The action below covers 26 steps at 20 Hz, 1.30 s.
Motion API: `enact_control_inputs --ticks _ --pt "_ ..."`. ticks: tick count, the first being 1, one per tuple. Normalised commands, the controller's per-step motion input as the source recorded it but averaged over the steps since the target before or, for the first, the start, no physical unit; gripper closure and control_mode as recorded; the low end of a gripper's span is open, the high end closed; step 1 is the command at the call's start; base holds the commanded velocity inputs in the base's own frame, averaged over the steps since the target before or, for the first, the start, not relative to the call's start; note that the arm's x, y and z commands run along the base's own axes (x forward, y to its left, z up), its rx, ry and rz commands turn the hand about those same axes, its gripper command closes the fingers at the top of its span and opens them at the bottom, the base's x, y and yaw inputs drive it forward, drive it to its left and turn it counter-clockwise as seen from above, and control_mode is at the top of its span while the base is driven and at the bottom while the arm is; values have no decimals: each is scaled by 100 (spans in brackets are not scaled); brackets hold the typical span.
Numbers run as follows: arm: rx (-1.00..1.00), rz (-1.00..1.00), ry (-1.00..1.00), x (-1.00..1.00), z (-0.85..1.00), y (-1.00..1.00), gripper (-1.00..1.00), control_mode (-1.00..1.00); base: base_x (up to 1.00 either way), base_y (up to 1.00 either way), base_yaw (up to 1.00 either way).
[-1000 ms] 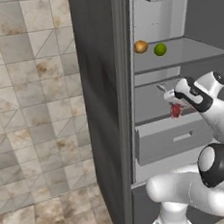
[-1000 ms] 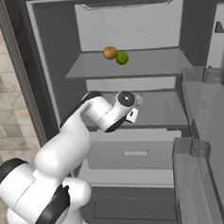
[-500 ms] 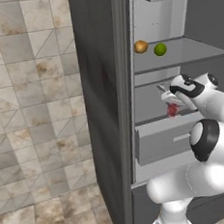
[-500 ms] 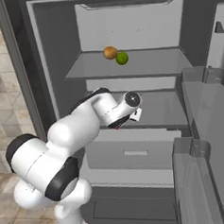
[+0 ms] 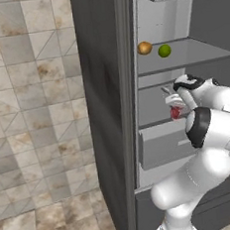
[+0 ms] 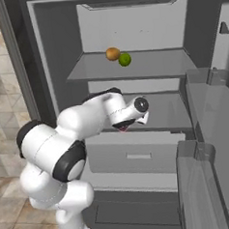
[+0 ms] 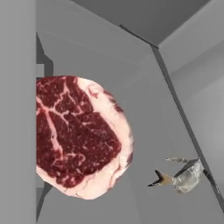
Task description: Transport the steak and lime to the fridge. Place the steak on the rack containing meat and place the lime on the rack containing the vegetable, ensuring meats and vegetables are on different racks.
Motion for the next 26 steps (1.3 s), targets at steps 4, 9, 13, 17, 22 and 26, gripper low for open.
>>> enact_control_inputs --ticks 4,9,13,17,22,26 --pt "0 2 0 23 -9 -12 100 -100 0 0 0" --pt "0 0 0 25 -6 -4 100 -100 0 0 0" --pt "0 0 -2 19 -16 0 100 -100 0 0 0" --pt "0 0 -7 2 -23 0 -100 -100 0 0 0" --pt "0 0 -9 0 -8 -4 -100 -100 0 0 0" --pt "0 0 -5 0 0 -1 -100 -100 0 0 0"
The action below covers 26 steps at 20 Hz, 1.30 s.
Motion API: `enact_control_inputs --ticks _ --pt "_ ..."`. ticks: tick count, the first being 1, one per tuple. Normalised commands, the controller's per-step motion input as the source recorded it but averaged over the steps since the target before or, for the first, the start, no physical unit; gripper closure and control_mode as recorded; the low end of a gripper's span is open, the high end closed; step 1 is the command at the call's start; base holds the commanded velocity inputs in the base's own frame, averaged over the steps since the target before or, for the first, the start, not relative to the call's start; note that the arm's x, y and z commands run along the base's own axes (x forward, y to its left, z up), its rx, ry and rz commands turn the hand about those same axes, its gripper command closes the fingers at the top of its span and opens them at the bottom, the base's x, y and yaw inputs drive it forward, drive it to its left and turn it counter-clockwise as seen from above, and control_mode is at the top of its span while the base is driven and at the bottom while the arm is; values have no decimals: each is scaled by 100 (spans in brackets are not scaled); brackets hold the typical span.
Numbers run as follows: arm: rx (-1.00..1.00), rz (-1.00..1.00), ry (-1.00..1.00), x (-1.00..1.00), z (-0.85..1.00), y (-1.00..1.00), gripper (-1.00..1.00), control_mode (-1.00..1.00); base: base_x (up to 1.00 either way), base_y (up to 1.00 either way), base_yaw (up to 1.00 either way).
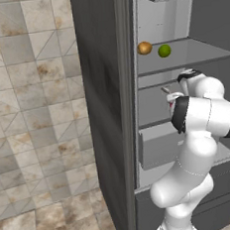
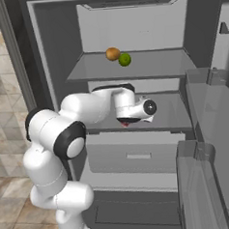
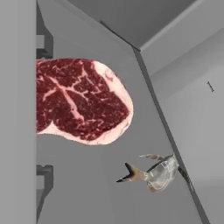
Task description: Transport the steak and lime to the fridge. Place the steak on the rack containing meat and place the lime on the rack containing the vegetable, ensuring meats and vegetables are on different racks.
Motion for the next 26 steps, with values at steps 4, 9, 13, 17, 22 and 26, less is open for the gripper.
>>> enact_control_inputs --ticks 4,9,13,17,22,26 --pt "0 0 -5 -7 0 0 -100 -100 0 0 0" --pt "0 0 -7 -21 6 0 -100 -100 0 0 0" --pt "0 0 -3 -26 20 0 -100 -100 0 0 0" --pt "0 0 -1 -23 30 0 -100 -100 0 0 0" --pt "0 0 -1 -50 39 0 -100 -100 0 0 0" --pt "0 0 0 -70 45 0 -100 -100 0 0 0"
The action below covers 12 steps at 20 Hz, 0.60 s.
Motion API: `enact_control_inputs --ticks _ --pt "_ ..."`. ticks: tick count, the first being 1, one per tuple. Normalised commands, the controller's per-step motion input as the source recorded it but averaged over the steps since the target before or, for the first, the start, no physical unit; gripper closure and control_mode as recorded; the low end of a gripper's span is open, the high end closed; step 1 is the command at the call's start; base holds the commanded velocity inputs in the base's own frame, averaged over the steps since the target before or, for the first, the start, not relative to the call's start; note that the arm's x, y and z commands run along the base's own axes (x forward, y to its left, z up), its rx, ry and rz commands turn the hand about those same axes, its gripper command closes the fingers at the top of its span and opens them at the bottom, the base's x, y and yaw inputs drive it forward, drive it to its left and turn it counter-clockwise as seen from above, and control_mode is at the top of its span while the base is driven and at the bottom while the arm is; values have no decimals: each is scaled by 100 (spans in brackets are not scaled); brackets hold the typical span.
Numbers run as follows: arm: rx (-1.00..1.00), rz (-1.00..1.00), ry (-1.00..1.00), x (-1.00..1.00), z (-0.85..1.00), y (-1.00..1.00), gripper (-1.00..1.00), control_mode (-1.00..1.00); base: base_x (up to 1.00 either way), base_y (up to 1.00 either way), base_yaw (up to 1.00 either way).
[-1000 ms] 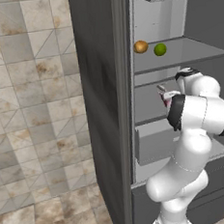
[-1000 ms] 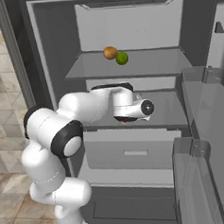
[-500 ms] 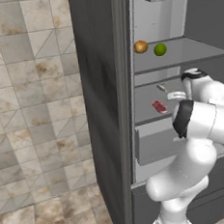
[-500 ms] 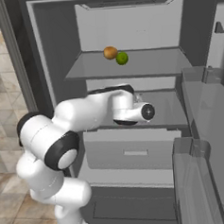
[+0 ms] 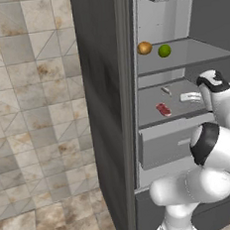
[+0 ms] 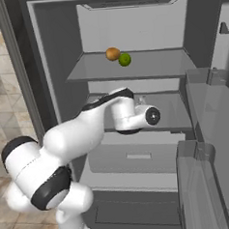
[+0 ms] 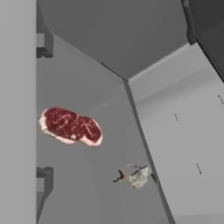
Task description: Transport the steak and lime to the fridge. Place the steak on the rack containing meat and place the lime on the rack containing the vegetable, ensuring meats and vegetables are on different racks.
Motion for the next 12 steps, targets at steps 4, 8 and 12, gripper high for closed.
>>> enact_control_inputs --ticks 4,8,12 --pt "-4 0 0 -64 52 2 -100 -100 0 0 0" --pt "-9 -1 0 -57 57 16 -100 -100 0 0 0" --pt "-11 -2 0 -61 46 18 -100 -100 0 0 0"
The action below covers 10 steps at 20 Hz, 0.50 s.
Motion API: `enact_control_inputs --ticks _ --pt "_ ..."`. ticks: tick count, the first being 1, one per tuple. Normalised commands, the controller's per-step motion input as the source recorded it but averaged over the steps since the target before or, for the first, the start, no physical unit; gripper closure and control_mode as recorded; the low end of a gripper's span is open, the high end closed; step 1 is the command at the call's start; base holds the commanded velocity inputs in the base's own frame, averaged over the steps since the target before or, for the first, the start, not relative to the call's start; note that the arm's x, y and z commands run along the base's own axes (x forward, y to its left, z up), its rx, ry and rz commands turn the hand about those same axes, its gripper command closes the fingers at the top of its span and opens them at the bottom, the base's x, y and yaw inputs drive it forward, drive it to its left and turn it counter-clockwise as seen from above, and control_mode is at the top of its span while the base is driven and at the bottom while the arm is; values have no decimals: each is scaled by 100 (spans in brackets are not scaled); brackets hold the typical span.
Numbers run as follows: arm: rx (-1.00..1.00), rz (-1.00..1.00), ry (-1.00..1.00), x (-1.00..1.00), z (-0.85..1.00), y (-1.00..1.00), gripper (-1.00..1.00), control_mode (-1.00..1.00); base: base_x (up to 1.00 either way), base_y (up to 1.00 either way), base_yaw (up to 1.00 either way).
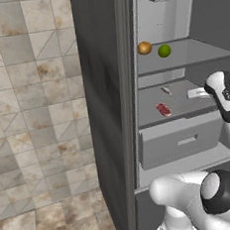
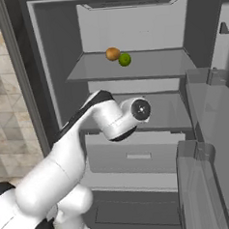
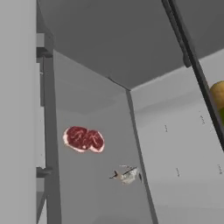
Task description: Transport the steak and lime to the fridge. Place the steak on the rack containing meat and place the lime on the rack containing the vegetable, ensuring meats and vegetables are on different racks.
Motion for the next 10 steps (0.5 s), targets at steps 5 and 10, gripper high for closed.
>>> enact_control_inputs --ticks 5,10 --pt "-13 -5 -7 -95 21 6 -100 -100 0 0 0" --pt "-16 -2 -17 -100 24 24 -100 -100 0 0 0"
